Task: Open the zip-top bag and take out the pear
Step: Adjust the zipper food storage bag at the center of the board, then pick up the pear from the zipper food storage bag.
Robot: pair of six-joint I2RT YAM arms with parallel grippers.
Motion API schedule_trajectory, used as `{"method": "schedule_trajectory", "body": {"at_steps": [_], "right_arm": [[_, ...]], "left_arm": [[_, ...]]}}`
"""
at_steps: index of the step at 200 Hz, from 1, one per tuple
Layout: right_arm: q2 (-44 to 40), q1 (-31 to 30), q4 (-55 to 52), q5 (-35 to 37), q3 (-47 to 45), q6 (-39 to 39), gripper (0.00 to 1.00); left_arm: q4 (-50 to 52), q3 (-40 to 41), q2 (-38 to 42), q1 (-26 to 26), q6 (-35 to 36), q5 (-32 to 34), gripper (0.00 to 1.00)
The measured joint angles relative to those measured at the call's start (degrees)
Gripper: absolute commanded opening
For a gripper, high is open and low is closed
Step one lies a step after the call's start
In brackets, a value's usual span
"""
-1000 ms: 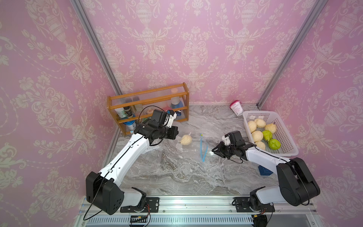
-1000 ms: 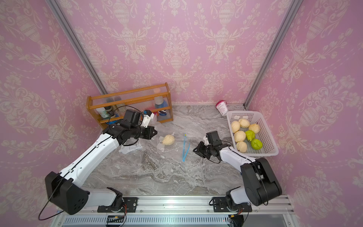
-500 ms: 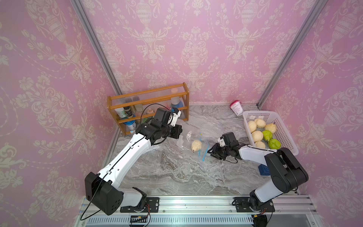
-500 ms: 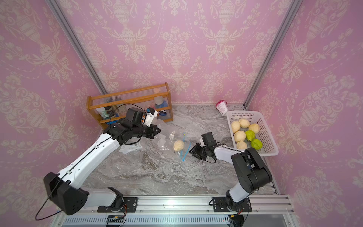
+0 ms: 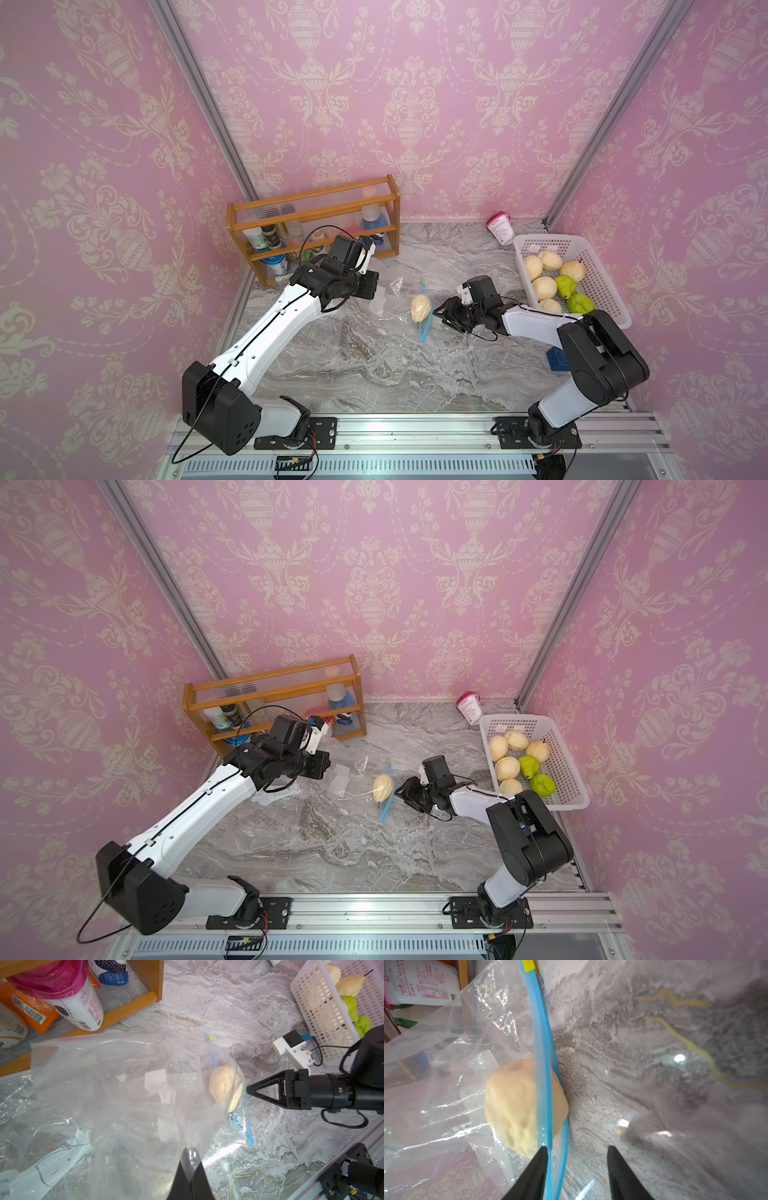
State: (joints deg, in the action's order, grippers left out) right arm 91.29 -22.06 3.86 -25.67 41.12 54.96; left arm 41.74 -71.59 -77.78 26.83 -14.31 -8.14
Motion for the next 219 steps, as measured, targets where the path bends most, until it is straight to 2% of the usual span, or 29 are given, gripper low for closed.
{"method": "schedule_trajectory", "body": {"at_steps": [26,52,61,73,84,89,100,120,142,166,178,188,219], "right_arm": [[-1.1,-1.0,-2.7,0.6,1.7,-2.2,0.53],[-2.0,-2.1,-5.4,0.6,3.3,-4.2,0.51],[-2.3,-2.4,-6.5,0.6,3.7,-4.8,0.51],[-3.0,-2.8,-7.9,0.9,4.0,-5.6,0.51],[-3.6,-2.9,-9.4,1.2,4.1,-6.0,0.5],[-3.9,-2.9,-10.0,1.4,4.1,-6.4,0.5],[-4.5,-2.9,-11.5,1.9,4.2,-7.0,0.5],[-5.2,-2.9,-13.9,2.8,4.8,-8.0,0.49],[-5.5,-2.9,-15.5,3.3,5.2,-8.7,0.43],[-5.7,-2.9,-16.2,3.4,5.2,-8.5,0.37],[-5.7,-2.9,-16.2,3.2,5.2,-8.2,0.36],[-5.7,-2.9,-16.0,3.1,5.2,-7.9,0.36],[-5.6,-2.9,-14.4,2.9,5.1,-5.9,0.37]], "left_arm": [[0.8,1.4,-0.7,-0.6,-0.4,2.8,0.0],[1.7,2.2,-2.4,-3.9,-1.5,5.4,0.0],[1.9,2.7,-3.1,-5.2,-1.7,6.4,0.12],[2.8,3.3,-4.1,-6.6,-2.2,8.0,0.46],[3.8,3.4,-4.5,-7.2,-2.4,9.2,0.67],[4.1,3.4,-4.5,-7.2,-2.4,9.6,0.72],[4.3,3.3,-4.2,-7.2,-2.6,9.9,0.75],[4.2,2.6,-2.8,-6.9,-2.8,8.3,0.7],[3.8,-0.1,-1.1,-4.3,-3.1,4.1,0.59],[1.0,-3.3,-1.4,0.0,-4.6,-2.4,0.35],[-0.3,-4.8,-3.1,1.6,-5.8,-6.0,0.27],[-1.4,-5.6,-5.4,2.6,-6.5,-8.1,0.24],[-4.0,-6.6,-14.6,5.8,-8.0,-11.3,0.11]]}}
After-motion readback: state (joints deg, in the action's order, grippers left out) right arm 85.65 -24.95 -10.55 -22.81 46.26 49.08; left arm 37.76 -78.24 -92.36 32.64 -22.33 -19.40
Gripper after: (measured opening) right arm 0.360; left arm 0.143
